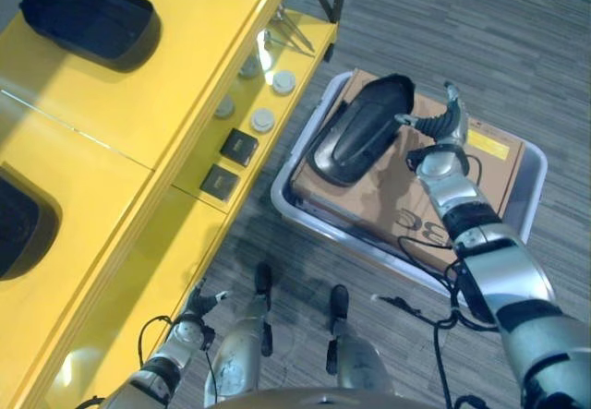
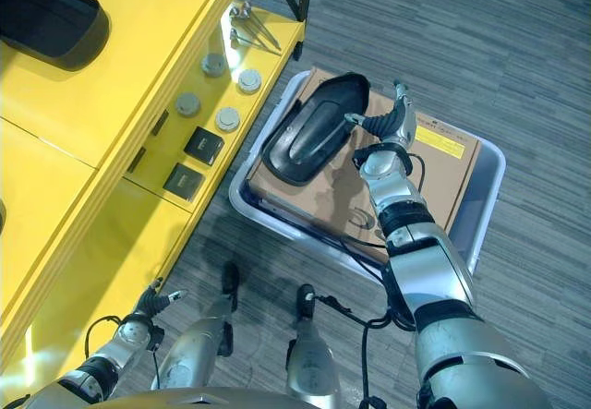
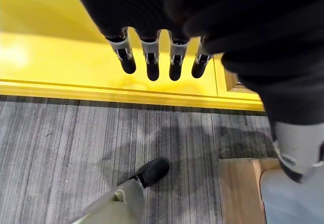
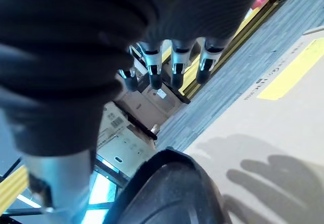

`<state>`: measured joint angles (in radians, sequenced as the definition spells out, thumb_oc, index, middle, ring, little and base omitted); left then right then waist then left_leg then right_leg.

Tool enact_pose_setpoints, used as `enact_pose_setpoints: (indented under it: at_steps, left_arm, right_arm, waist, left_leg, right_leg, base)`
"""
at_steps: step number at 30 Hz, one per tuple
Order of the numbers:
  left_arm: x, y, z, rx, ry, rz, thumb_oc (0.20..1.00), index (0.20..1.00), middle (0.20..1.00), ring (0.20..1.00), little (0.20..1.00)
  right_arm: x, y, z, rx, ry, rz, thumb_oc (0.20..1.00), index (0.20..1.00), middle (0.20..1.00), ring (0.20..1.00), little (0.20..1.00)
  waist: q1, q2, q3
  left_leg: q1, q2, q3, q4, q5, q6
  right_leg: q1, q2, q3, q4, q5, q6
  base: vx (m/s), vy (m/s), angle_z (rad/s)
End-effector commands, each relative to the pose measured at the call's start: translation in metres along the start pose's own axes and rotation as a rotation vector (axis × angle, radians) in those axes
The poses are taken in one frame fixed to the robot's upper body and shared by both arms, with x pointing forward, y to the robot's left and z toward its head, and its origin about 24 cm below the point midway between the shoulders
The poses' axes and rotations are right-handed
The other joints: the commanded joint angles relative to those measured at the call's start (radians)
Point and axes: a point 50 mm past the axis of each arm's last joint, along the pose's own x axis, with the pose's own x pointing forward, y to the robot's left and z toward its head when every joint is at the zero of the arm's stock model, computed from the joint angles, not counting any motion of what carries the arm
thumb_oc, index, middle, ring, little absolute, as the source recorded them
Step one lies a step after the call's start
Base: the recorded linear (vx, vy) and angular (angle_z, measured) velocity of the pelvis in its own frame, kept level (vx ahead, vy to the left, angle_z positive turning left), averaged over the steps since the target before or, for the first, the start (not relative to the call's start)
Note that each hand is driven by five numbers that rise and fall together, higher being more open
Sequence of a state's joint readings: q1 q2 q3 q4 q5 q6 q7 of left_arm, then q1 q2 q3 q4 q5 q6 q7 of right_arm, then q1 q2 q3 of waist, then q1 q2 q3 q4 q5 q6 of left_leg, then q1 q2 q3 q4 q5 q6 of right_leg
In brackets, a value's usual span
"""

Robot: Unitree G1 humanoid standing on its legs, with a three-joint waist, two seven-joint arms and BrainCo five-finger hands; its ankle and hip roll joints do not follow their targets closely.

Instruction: Move parts from the plastic box to the shelf.

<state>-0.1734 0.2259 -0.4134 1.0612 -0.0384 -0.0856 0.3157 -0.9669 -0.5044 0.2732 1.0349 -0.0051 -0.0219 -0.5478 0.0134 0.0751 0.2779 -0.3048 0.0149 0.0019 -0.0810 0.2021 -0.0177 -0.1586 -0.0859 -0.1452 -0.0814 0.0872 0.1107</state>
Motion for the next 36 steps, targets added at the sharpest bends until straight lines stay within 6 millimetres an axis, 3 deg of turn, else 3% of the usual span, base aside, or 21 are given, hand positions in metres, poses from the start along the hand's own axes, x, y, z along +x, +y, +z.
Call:
enact_pose_setpoints:
  at_steps: [1,8,11,13,16,17,19,25,28,30,34,36]
  left_arm:
    - [0.006,0.013,0.004,0.041,-0.003,0.044,1.0,1.0,1.0,1.0,1.0]
    - [0.004,0.017,-0.013,0.037,0.08,0.07,1.0,1.0,1.0,1.0,1.0]
    - [0.004,0.016,-0.013,0.043,0.081,0.066,1.0,1.0,1.0,1.0,1.0]
    - [0.004,0.015,-0.013,0.063,0.075,0.057,1.0,1.0,1.0,1.0,1.0]
    - [0.004,0.013,-0.01,0.078,0.057,0.038,1.0,1.0,1.0,1.0,1.0]
    - [0.005,0.012,-0.008,0.084,0.045,0.031,1.0,1.0,1.0,1.0,1.0]
    - [0.005,0.012,-0.004,0.095,0.031,0.025,1.0,1.0,1.0,1.0,1.0]
    - [0.005,0.013,-0.008,0.099,0.045,0.006,1.0,1.0,1.0,1.0,1.0]
    - [0.003,0.014,-0.014,0.104,0.064,0.004,1.0,1.0,1.0,1.0,1.0]
    - [0.002,0.017,-0.022,0.128,0.08,-0.005,1.0,1.0,1.0,1.0,1.0]
    - [0.001,0.026,-0.028,0.152,0.094,0.012,1.0,1.0,1.0,1.0,1.0]
    - [0.001,0.035,-0.03,0.145,0.095,0.038,1.0,1.0,1.0,1.0,1.0]
  right_arm:
    - [0.01,-0.007,0.016,-0.014,-0.035,-0.043,1.0,1.0,1.0,1.0,1.0]
    - [-0.005,0.027,-0.004,-0.056,0.12,0.106,1.0,1.0,1.0,1.0,1.0]
    - [-0.01,0.033,-0.01,-0.064,0.158,0.13,1.0,1.0,1.0,1.0,1.0]
    - [-0.018,0.044,-0.02,-0.121,0.212,0.206,1.0,1.0,1.0,1.0,1.0]
    - [-0.026,0.045,-0.04,-0.213,0.284,0.251,1.0,1.0,1.0,1.0,1.0]
    - [-0.027,0.043,-0.046,-0.236,0.31,0.256,0.871,0.871,0.871,0.871,0.871]
    - [-0.028,0.037,-0.057,-0.266,0.351,0.26,0.2,0.2,0.2,0.2,0.2]
    - [-0.04,0.017,-0.101,-0.369,0.454,0.257,0.2,0.2,0.2,0.2,0.2]
    - [-0.043,0.014,-0.108,-0.416,0.459,0.262,0.2,0.2,0.2,0.2,0.2]
    - [-0.04,-0.005,-0.12,-0.553,0.452,0.257,0.2,0.2,0.2,0.2,0.2]
    - [-0.034,-0.015,-0.119,-0.614,0.402,0.243,0.2,0.2,0.2,0.2,0.2]
    - [-0.024,-0.018,-0.106,-0.616,0.3,0.218,0.2,0.2,0.2,0.2,0.2]
  waist:
    - [0.031,-0.053,-0.019]
    - [0.057,-0.057,-0.006]
    - [0.059,-0.058,-0.006]
    - [0.068,-0.061,-0.008]
    - [0.082,-0.056,-0.014]
    - [0.086,-0.052,-0.016]
    - [0.092,-0.047,-0.021]
    - [0.091,-0.042,-0.045]
    - [0.09,-0.045,-0.054]
    - [0.083,-0.049,-0.07]
    - [0.069,-0.052,-0.078]
    - [0.054,-0.055,-0.086]
  left_leg:
    - [0.046,-0.005,-0.005,-0.006,-0.116,-0.037]
    - [0.038,-0.01,-0.019,-0.006,-0.109,-0.038]
    - [0.038,-0.011,-0.02,-0.006,-0.11,-0.037]
    - [0.037,-0.012,-0.023,-0.006,-0.11,-0.036]
    - [0.035,-0.016,-0.034,-0.006,-0.11,-0.034]
    - [0.035,-0.018,-0.039,-0.006,-0.11,-0.034]
    - [0.035,-0.021,-0.052,-0.006,-0.111,-0.034]
    - [0.05,-0.027,-0.086,-0.006,-0.118,-0.032]
    - [0.055,-0.026,-0.09,-0.006,-0.122,-0.03]
    - [0.063,-0.026,-0.095,-0.006,-0.128,-0.029]
    - [0.078,-0.023,-0.085,-0.006,-0.135,-0.029]
    - [0.09,-0.021,-0.074,-0.006,-0.14,-0.029]
  right_leg:
    - [-0.083,-0.074,0.069,-0.006,0.041,0.054]
    - [-0.077,-0.079,0.052,-0.006,0.046,0.056]
    - [-0.076,-0.08,0.051,-0.006,0.046,0.056]
    - [-0.074,-0.082,0.047,-0.006,0.045,0.056]
    - [-0.072,-0.086,0.039,-0.006,0.043,0.057]
    - [-0.069,-0.087,0.035,-0.006,0.041,0.057]
    - [-0.061,-0.091,0.027,-0.006,0.037,0.058]
    - [-0.028,-0.096,0.005,-0.006,0.022,0.058]
    - [-0.02,-0.095,0.005,-0.006,0.018,0.057]
    - [-0.009,-0.096,0.002,-0.006,0.014,0.056]
    - [0.0,-0.095,0.012,-0.006,0.011,0.055]
    - [0.006,-0.092,0.024,-0.006,0.009,0.052]
  base:
    - [0.0,0.005,0.04]
    - [0.02,0.007,0.06]
    - [0.01,0.005,0.11]
    - [0.0,0.001,0.02]
    - [0.01,-0.003,0.02]
    - [0.02,-0.008,0.07]
    - [0.02,-0.015,0.1]
    - [0.02,-0.018,0.22]
    - [0.0,-0.003,0.02]
    - [0.0,-0.011,0.02]
    - [0.0,-0.001,0.03]
    - [0.0,0.001,-0.08]
